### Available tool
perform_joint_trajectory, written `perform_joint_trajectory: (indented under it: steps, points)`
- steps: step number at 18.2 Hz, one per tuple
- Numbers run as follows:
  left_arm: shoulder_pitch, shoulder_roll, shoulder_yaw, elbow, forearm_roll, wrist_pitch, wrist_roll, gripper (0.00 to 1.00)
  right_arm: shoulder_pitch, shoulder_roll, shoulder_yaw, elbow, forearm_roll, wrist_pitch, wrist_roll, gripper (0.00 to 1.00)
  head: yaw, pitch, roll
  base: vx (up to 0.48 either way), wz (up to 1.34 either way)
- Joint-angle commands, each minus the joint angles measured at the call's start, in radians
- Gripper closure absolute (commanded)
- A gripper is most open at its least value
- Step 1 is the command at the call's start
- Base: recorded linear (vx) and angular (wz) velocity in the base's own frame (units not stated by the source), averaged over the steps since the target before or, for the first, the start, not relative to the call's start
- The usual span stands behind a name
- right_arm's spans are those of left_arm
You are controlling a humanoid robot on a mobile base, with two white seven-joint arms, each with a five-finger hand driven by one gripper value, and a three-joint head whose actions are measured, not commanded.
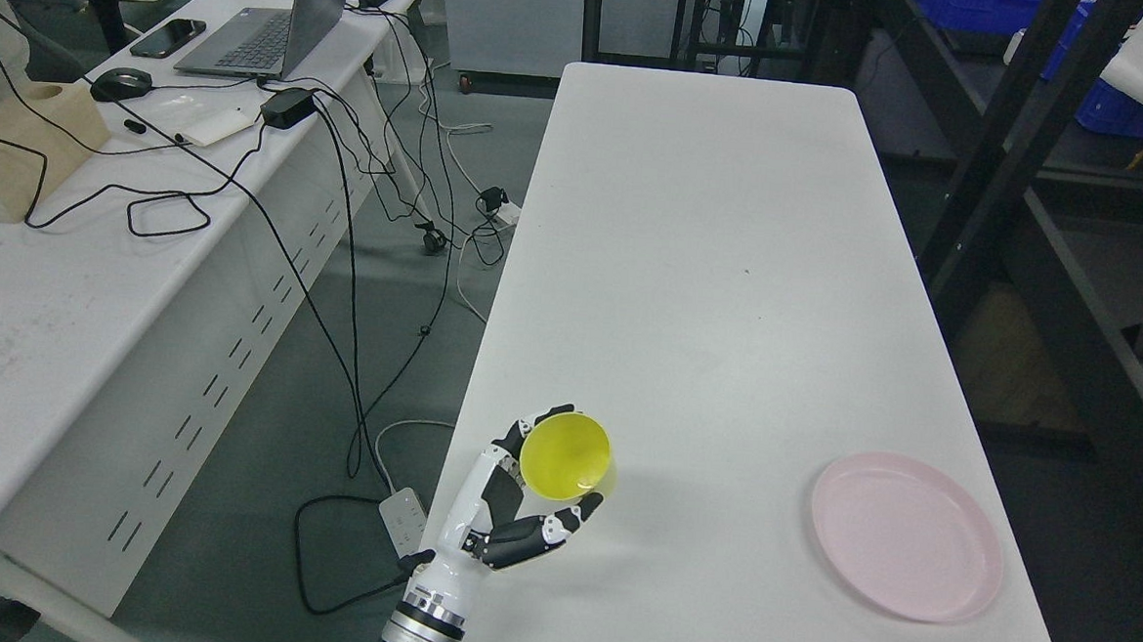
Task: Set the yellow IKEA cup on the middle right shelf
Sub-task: 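Lift the yellow cup off the table with the left hand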
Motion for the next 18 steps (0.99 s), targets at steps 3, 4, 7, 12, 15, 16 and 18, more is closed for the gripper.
perform_joint_trajectory:
  steps: [3, 4, 7, 12, 15, 16, 18]
  points:
    - [0.007, 0.017, 0.02, -0.023, 0.0, 0.002, 0.0, 1.0, 0.011, -0.017, 0.017, 0.0, -0.025, 0.0, -0.215, 0.01, 0.0, 0.0, 0.0, 0.0, 0.0]
    - [0.007, 0.017, 0.022, -0.024, 0.0, 0.002, 0.0, 1.0, 0.011, -0.017, 0.017, 0.0, -0.025, 0.0, -0.215, 0.01, 0.0, 0.0, 0.0, 0.0, 0.0]
    - [0.007, 0.017, 0.028, -0.024, 0.0, 0.002, 0.0, 1.0, 0.011, -0.017, 0.017, 0.0, -0.025, 0.0, -0.215, 0.01, 0.0, 0.0, 0.0, 0.0, 0.0]
    - [0.008, 0.017, 0.031, -0.023, 0.0, 0.002, 0.0, 1.0, 0.011, -0.017, 0.017, 0.0, -0.025, 0.0, -0.215, 0.01, 0.0, 0.0, 0.0, 0.0, 0.0]
    - [0.01, 0.017, 0.034, -0.024, 0.0, 0.002, 0.0, 1.0, 0.011, -0.017, 0.017, 0.0, -0.025, 0.0, -0.215, 0.01, 0.0, 0.0, 0.0, 0.0, 0.0]
    - [0.01, 0.017, 0.034, -0.024, 0.0, 0.002, 0.0, 1.0, 0.011, -0.017, 0.017, 0.0, -0.025, 0.0, -0.215, 0.01, 0.0, 0.0, 0.0, 0.0, 0.0]
    - [0.01, 0.017, 0.034, -0.024, 0.0, 0.002, 0.0, 1.0, 0.011, -0.017, 0.017, 0.0, -0.025, 0.0, -0.215, 0.01, 0.0, 0.0, 0.0, 0.0, 0.0]
